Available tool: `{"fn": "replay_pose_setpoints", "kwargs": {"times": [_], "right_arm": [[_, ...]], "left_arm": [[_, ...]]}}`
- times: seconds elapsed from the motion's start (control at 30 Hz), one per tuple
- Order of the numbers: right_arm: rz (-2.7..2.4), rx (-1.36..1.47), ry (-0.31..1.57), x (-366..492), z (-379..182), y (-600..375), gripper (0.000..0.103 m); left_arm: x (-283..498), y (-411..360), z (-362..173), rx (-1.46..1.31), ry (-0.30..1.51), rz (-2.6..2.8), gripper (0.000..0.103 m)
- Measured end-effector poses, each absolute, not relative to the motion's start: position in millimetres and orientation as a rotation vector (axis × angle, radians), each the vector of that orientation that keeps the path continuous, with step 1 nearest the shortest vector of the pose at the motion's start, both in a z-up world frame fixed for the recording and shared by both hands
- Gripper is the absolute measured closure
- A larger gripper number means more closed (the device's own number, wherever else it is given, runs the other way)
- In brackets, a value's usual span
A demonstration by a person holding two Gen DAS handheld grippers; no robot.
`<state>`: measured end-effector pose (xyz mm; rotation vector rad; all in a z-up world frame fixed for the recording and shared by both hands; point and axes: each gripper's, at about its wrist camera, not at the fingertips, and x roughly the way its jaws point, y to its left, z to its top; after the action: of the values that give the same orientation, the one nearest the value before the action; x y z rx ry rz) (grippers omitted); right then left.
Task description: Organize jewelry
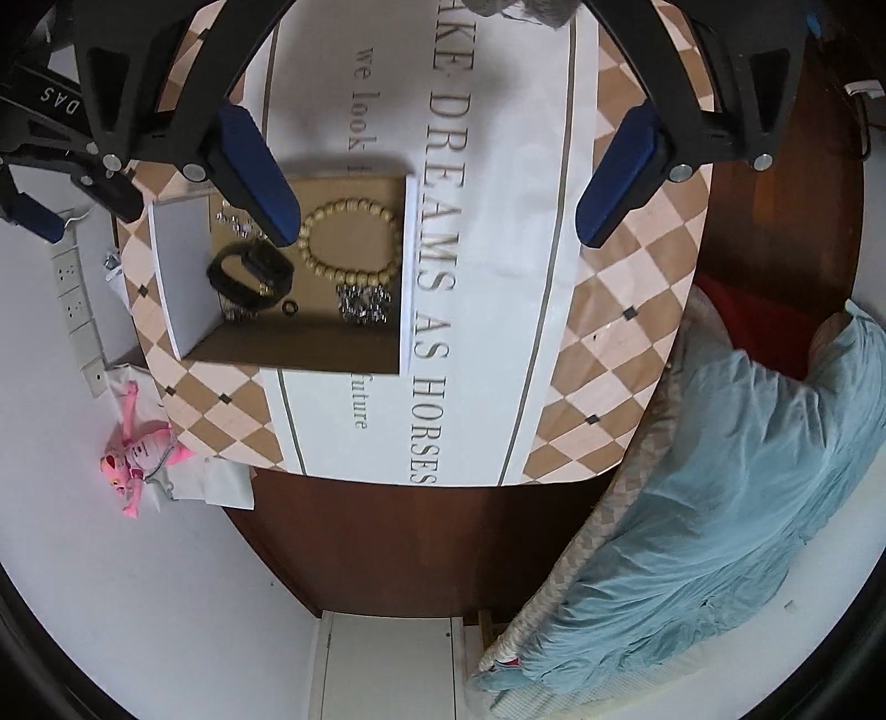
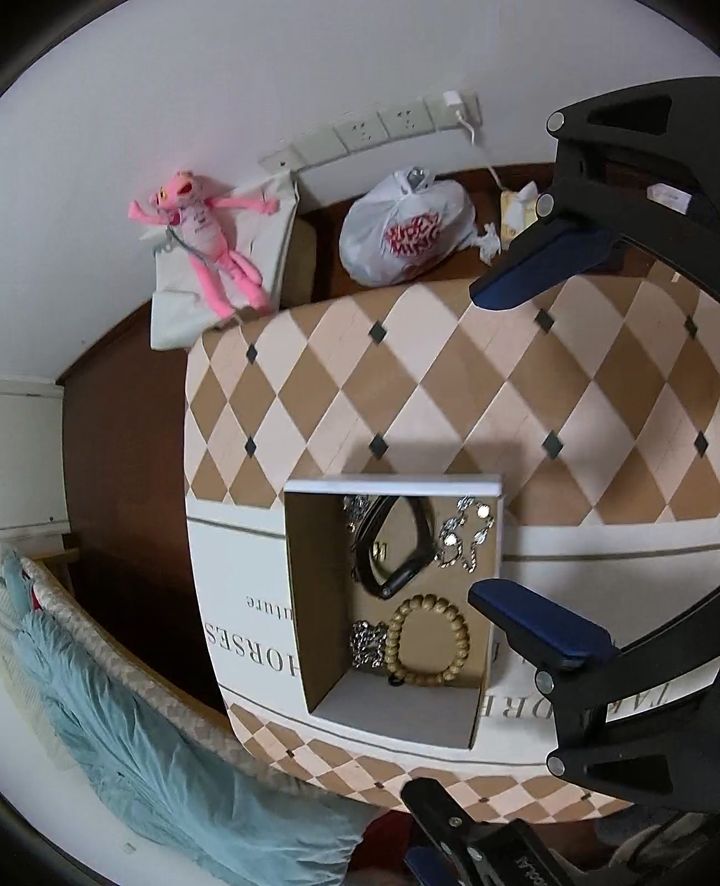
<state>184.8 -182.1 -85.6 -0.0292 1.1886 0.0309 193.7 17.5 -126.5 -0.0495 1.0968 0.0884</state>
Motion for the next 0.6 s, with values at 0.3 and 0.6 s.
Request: {"fn": "replay_pose_setpoints", "kwargs": {"times": [0.3, 0.6], "right_arm": [[0.002, -0.038, 1.074, 140.6, -35.6, -182.5, 0.003], [0.004, -0.015, 0.935, 79.2, 40.0, -184.2, 0.003]], "left_arm": [[152.4, 11.3, -78.5, -0.045, 1.002, 0.065, 0.001], [95.4, 8.2, -9.4, -0.064, 0.873, 0.025, 0.001]]}}
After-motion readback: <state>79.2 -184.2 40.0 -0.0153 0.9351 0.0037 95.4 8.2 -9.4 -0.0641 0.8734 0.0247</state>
